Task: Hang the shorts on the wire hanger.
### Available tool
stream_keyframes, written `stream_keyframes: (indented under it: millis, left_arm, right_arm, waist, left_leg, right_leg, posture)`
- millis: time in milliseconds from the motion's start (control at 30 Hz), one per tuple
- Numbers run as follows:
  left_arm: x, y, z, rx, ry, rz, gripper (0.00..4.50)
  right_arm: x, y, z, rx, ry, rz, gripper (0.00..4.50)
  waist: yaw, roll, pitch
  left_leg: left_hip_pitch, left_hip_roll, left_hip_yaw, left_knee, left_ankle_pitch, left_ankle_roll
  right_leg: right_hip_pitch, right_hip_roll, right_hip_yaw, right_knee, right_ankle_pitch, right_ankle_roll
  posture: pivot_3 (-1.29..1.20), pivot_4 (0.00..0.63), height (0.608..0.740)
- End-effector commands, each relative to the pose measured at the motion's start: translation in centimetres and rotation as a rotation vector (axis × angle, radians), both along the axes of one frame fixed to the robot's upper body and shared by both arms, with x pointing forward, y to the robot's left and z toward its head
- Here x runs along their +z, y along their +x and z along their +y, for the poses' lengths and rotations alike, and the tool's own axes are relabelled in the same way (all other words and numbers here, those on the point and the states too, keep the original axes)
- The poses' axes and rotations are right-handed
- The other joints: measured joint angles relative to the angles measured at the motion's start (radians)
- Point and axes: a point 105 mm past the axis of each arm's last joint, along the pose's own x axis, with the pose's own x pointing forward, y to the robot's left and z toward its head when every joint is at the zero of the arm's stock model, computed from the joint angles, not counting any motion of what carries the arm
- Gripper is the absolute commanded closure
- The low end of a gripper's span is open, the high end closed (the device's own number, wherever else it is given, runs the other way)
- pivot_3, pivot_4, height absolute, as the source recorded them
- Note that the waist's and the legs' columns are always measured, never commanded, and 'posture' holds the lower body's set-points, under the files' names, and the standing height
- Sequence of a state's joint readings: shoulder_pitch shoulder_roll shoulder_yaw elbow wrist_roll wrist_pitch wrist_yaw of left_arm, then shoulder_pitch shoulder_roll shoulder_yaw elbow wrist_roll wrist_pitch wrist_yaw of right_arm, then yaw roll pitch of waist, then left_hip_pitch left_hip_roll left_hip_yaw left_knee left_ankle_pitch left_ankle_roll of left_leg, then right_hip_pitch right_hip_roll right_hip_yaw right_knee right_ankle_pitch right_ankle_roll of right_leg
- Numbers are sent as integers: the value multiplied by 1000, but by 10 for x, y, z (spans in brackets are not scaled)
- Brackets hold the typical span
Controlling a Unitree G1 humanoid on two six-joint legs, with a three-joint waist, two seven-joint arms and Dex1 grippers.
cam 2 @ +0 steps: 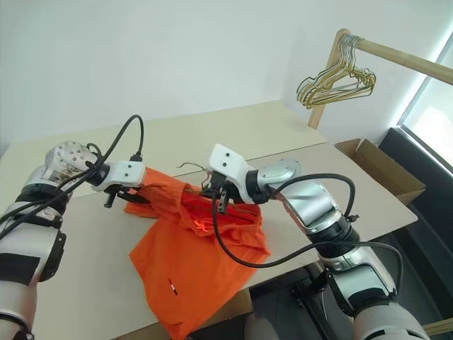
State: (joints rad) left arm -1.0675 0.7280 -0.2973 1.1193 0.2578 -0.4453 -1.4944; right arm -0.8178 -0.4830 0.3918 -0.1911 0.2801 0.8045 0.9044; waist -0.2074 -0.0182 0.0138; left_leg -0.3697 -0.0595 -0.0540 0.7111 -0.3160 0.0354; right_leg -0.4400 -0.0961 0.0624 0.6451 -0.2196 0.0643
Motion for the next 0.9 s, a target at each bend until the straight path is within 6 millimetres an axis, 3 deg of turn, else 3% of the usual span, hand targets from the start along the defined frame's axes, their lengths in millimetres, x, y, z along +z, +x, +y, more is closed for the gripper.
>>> stream_keyframes:
  millis: [33,67,267,533,900]
  left_arm:
    - [18,7,-3,10,-45,-79,2075]
    - [17,6,-1,11,-33,-76,1798]
    - [7,4,14,30,75,-73,1798]
    - [6,14,9,75,48,-124,4438]
    - [9,15,13,101,22,-138,4477]
  right_arm:
    - [19,-3,0,19,46,-67,4500]
    - [19,-3,0,19,46,-67,4500]
    - [19,-3,-1,20,44,-65,4500]
    - [20,-2,-2,13,43,-67,4500]
    - [20,-3,-5,6,48,-61,4500]
  waist:
    - [0,0,0]
    - [0,0,0]
    - [-1,0,0]
    - [0,0,0]
    - [-1,0,0]
  left_leg:
    - [0,0,0,0,0,0]
    - [0,0,0,0,0,0]
    - [0,0,0,0,0,0]
    - [0,0,0,0,0,0]
    - [0,0,0,0,0,0]
  right_leg:
    - [0,0,0,0,0,0]
    - [0,0,0,0,0,0]
    - [0,0,0,0,0,0]
    - [0,0,0,0,0,0]
    - [0,0,0,0,0,0]
  posture:
    - [-156,0,740]
    - [-156,0,740]
    - [-159,0,740]
    - [-164,0,740]
    - [-165,0,740]
